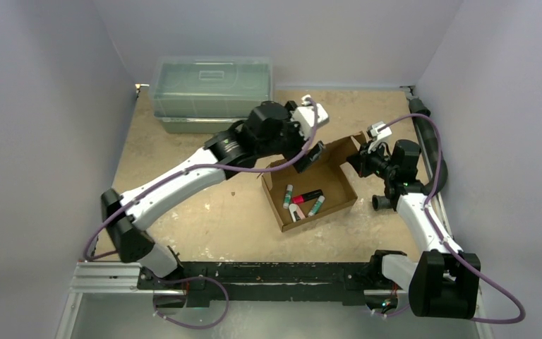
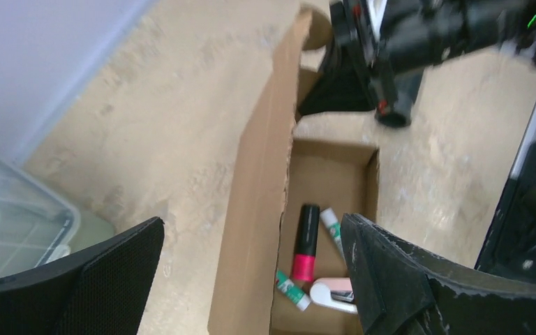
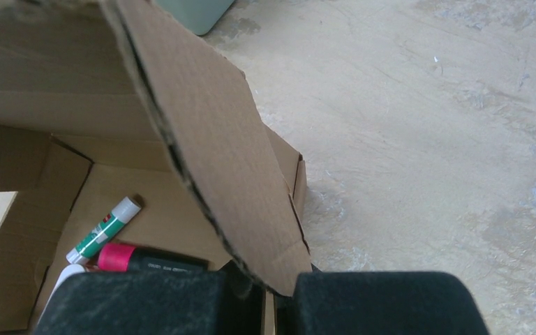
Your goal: Fold the paper box
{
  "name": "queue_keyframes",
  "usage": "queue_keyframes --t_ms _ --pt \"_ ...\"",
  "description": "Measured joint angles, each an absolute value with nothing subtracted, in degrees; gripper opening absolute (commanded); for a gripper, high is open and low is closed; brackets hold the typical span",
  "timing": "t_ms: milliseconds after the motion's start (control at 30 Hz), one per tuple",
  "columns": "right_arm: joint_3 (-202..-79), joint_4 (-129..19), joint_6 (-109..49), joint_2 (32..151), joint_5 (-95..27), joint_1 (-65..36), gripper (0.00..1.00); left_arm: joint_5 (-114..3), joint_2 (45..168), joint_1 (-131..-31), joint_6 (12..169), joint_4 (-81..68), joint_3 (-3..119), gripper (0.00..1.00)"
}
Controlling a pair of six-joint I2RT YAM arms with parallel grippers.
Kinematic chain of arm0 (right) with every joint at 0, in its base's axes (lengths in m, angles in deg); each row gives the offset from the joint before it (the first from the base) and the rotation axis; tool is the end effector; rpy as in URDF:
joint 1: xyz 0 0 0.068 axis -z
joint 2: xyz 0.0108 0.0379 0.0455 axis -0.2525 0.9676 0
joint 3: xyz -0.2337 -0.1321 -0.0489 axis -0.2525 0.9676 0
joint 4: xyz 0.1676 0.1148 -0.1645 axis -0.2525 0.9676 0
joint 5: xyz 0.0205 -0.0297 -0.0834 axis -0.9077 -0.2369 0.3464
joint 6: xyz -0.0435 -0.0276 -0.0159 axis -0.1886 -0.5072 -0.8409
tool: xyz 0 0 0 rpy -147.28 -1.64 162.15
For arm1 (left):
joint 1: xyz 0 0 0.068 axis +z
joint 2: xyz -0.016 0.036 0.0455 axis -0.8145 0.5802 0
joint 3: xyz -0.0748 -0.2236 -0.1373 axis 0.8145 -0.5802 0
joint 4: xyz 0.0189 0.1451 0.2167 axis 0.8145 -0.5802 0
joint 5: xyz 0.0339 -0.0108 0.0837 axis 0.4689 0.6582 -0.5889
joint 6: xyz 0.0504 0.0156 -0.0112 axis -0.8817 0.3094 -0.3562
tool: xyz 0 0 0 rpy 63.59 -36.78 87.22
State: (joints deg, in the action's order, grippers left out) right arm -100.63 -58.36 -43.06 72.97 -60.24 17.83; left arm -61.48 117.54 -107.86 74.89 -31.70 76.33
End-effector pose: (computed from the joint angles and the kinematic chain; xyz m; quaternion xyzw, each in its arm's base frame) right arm 0.2380 0.0066 0.2478 -0.1800 0.7988 0.2013 0.5376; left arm 0.2056 -0.2785 0.4192 0.4011 0.7083 -0.2574 0.5207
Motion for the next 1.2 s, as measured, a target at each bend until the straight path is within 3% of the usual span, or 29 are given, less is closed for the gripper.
queue_keyframes --t_ms 133,300,700,1000,1200 --pt "-100.63 -58.36 -43.06 72.97 -60.26 17.76 0.04 -59.25 125.74 -107.86 72.18 -36.69 80.94 0.84" --pt "-100.67 -58.34 -43.06 72.97 -60.28 17.72 0.04 -59.82 131.03 -107.86 70.58 -40.93 84.78 0.63" --pt "-100.93 -58.38 -43.04 73.36 -60.30 17.68 0.04 -62.09 132.17 -107.92 70.28 -43.42 87.06 0.44" --pt "-100.93 -58.36 -43.04 73.36 -60.30 17.63 0.04 -62.59 132.17 -107.92 70.32 -44.75 89.31 0.49" --pt "-100.93 -58.36 -43.04 73.36 -60.28 17.63 0.04 -62.02 132.14 -107.92 70.39 -46.46 92.83 0.44"
